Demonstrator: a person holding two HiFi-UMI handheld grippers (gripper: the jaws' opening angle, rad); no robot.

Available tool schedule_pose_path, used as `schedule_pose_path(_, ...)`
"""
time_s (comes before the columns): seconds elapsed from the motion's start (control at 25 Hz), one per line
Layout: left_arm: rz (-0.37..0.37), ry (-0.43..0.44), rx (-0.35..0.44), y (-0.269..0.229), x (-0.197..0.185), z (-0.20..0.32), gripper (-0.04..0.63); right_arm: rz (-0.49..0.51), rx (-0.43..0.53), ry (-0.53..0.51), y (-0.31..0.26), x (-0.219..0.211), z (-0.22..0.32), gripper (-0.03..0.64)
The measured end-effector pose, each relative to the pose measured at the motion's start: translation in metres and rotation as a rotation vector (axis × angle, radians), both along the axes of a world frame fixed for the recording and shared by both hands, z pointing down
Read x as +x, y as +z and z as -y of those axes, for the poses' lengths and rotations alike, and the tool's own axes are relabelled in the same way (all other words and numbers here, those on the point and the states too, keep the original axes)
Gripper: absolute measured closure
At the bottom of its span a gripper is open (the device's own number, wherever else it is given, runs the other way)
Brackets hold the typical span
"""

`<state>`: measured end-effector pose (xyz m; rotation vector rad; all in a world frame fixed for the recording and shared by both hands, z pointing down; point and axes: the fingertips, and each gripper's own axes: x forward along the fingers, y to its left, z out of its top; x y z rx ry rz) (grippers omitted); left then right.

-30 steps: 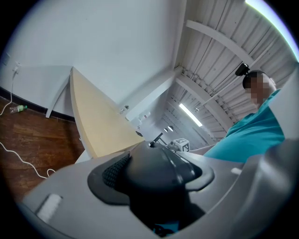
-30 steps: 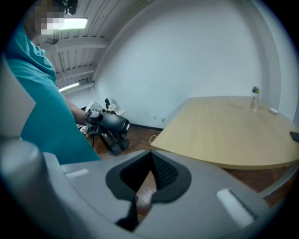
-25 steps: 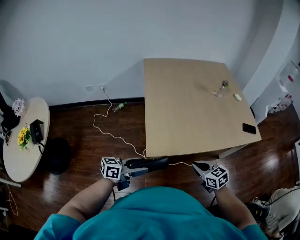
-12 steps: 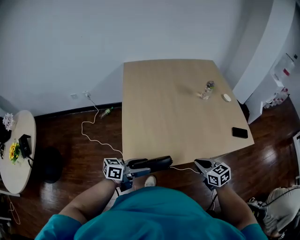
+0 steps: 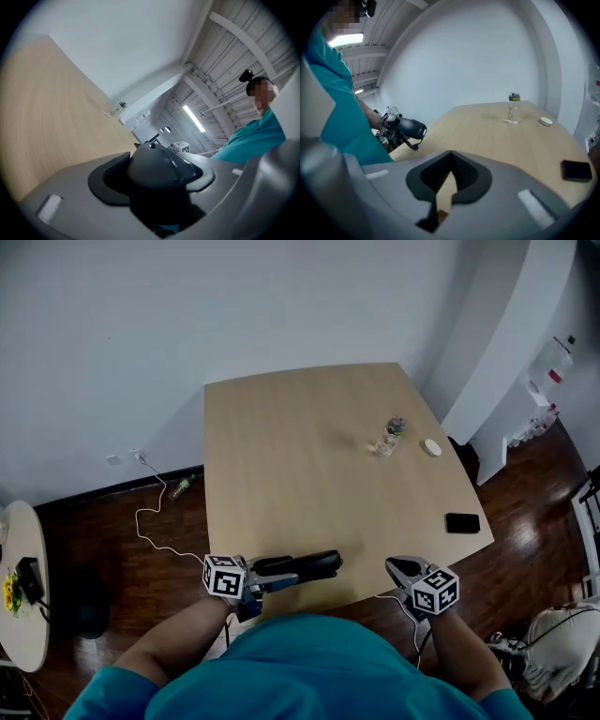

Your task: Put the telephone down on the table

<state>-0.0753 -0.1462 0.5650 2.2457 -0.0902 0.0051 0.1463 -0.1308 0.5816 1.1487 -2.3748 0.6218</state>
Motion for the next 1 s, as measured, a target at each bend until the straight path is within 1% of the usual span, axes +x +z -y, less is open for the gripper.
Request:
schedule_pose_path(0.2, 0.006, -0.04, -0.02, 0.0, 0.048, 0.027, 0.293, 0.015, -0.001, -0.025, 0.005, 0.051, 0.034, 0.615)
schedule_pose_path(0.36, 0.015, -0.129, -0.021, 0.004, 0.098, 0.053, 0.293, 0.034, 0.006, -0.089, 0.013, 0.104, 0.065, 0.614)
schedule_pose_path(0.48, 0.016, -0.212, -0.044, 0.008, 0.135, 0.068, 0.293, 0.037, 0.0, -0.154, 0.02, 0.142, 0.084, 0.615)
schedule_pose_path(0.6, 0.015, -0.258, -0.07, 0.008, 0.18, 0.084, 0.293, 0.021, -0.013, -0.188, 0.024, 0.188, 0.106, 0.615)
schedule_pose_path(0.8, 0.038, -0.241, -0.092, 0.013, 0.25, 0.109, 0.293, 0.017, -0.037, -0.189, 0.034, 0.248, 0.131, 0.615)
schedule_pose_path(1.0, 0.084, -0.188, -0.116, 0.028, 0.302, 0.132, 0.293, 0.024, -0.045, -0.164, 0.042, 0.286, 0.154, 0.615)
